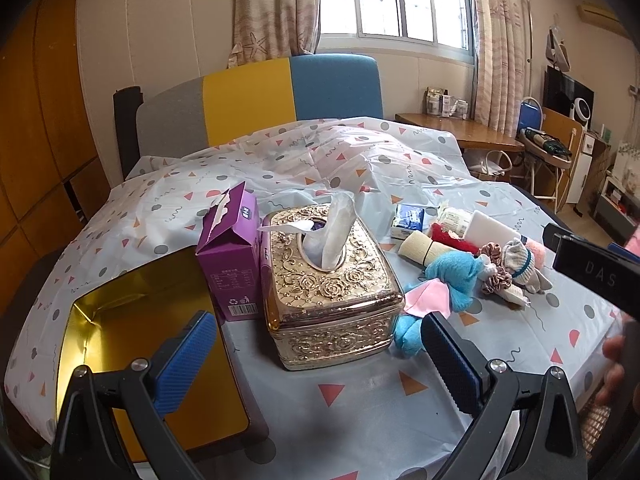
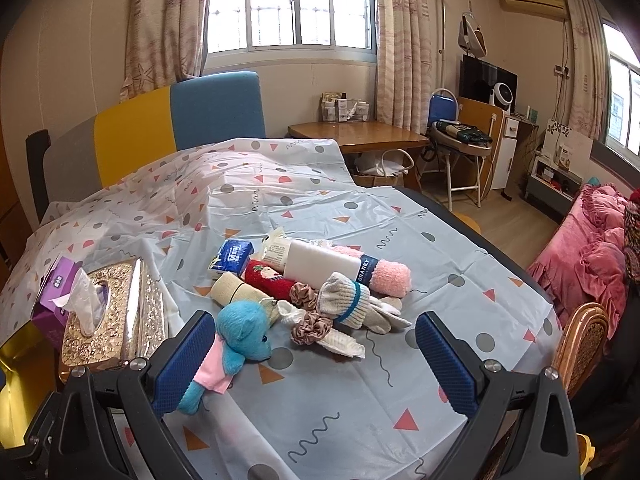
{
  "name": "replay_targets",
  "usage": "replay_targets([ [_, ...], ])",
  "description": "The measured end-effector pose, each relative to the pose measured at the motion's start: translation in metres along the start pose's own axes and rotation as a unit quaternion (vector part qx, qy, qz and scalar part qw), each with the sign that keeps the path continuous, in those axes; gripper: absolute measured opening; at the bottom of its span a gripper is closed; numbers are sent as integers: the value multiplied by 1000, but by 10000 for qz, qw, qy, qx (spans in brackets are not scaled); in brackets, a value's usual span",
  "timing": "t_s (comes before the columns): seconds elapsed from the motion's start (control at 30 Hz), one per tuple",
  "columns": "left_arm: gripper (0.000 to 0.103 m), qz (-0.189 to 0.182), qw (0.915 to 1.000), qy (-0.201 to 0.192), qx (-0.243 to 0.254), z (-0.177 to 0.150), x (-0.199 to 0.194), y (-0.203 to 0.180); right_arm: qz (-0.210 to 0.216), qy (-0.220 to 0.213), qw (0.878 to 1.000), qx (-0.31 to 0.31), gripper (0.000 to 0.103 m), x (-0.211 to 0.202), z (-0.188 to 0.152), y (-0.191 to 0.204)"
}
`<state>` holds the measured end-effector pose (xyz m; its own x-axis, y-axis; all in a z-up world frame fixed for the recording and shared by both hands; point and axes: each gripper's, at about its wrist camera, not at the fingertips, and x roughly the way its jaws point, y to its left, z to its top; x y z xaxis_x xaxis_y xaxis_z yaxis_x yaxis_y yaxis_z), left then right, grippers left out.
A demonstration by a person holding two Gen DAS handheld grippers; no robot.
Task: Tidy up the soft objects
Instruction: 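Move both tools toward the pile of soft items on the bed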
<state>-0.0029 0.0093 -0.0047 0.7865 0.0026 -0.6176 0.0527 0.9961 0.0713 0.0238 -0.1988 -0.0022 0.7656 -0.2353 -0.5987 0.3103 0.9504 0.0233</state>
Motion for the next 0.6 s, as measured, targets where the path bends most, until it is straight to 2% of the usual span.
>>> replay_targets([
  [0.1, 103, -39, 10000, -2, 47, 0, 0, -2, -11, -7, 10000, 56, 102, 5, 3, -7],
  [0.23, 103, -269, 9996, -20, 15, -1, -1, -2, 93, 139, 9994, 290, 102, 20, 11, -25],
  [0.4, 103, -214, 9997, 0, 102, -1, 2, -8, -85, 230, 9979, 598, 102, 36, 17, -50],
  [0.6, 103, -352, 9992, 43, 199, -3, 5, -13, -277, 250, 9963, 776, 102, 48, 15, -71],
])
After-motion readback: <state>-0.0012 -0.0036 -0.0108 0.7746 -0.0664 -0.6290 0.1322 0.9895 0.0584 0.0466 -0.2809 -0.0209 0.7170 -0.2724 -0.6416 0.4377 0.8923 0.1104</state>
